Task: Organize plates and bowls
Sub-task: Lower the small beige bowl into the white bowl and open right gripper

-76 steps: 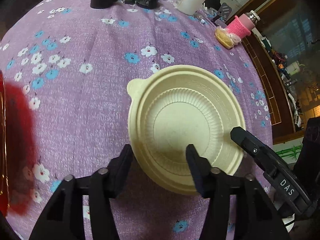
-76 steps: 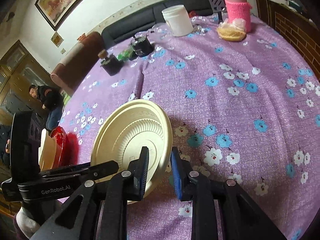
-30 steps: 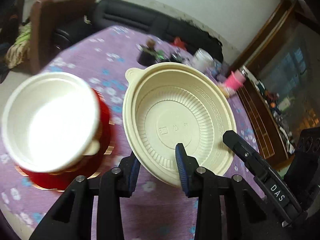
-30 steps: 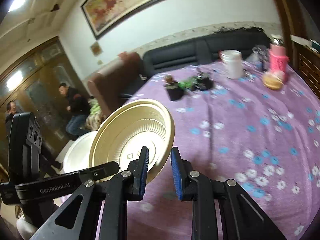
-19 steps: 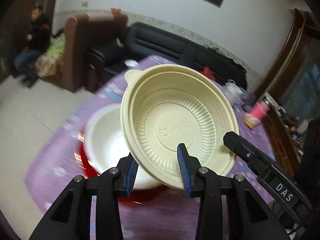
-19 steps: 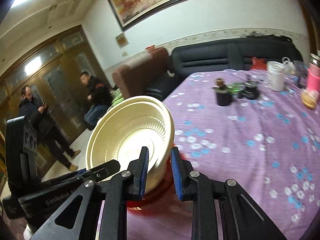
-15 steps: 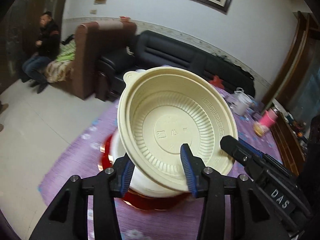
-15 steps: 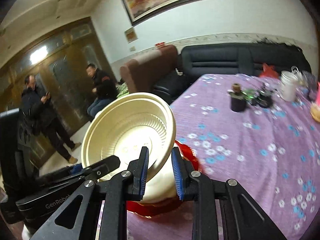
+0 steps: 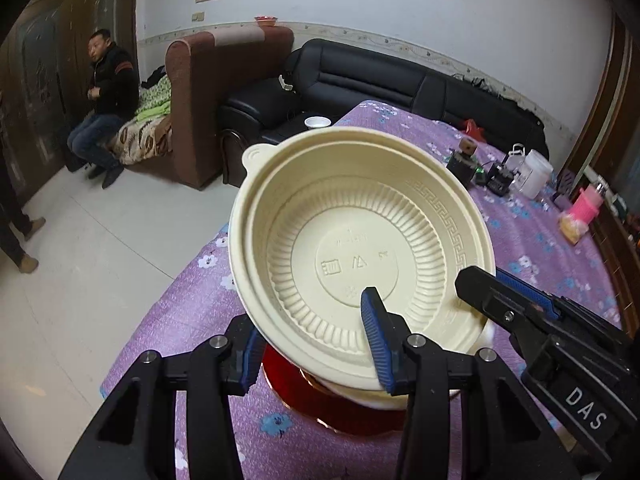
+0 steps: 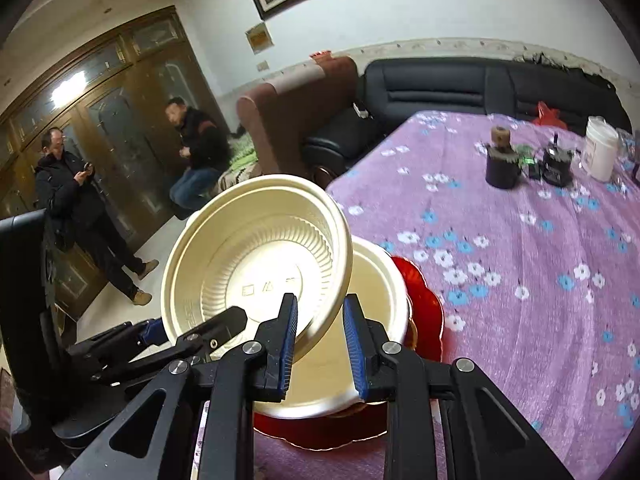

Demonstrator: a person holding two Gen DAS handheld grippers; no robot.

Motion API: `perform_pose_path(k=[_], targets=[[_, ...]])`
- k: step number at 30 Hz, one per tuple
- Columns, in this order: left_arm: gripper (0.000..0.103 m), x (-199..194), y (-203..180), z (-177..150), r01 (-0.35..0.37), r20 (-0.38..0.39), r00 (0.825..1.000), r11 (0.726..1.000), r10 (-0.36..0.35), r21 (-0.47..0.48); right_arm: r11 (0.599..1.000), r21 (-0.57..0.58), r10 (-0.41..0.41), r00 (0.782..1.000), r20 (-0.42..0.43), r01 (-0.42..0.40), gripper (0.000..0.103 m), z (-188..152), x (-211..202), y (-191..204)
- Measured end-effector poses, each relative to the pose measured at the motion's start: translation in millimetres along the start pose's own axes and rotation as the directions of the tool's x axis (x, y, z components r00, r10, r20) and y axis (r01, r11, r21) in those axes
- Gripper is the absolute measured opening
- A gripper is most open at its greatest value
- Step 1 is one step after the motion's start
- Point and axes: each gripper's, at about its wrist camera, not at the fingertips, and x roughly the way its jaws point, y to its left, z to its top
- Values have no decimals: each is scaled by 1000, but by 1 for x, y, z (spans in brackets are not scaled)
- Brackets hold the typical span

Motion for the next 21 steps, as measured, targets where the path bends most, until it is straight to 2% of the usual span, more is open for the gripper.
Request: perform_pose_path(k=[4,7,11,12,18,21], targets=[[43,7,-7,-3,-4,-25,1000,1000,4,24,1000,29,5,1000,-10,-5,27,-2,1,-9],[47,7,-9,-3,2,-28,1000,999,-1,38,999,43,8,1000,-13,-7,27,-3,0,-15],[68,8,-7,-3,18,-38,999,999,-17,31,998,57,1,1000,-9,-1,27,-5,-1,-20],[70,7,-6,-4,24,-42,999,999,-23,25,998,57,-2,1000,-7,2,27,-5,-2,-20],[75,-4,8,-4,51,-26,998,998,-52,-33,998,45,-35,998,48,33,28,-7,-11,-19],[77,-9,12,-5,53,-11,998,997,-54,-59,998,45,-47,996,72,44,34,-9,-16,-18]])
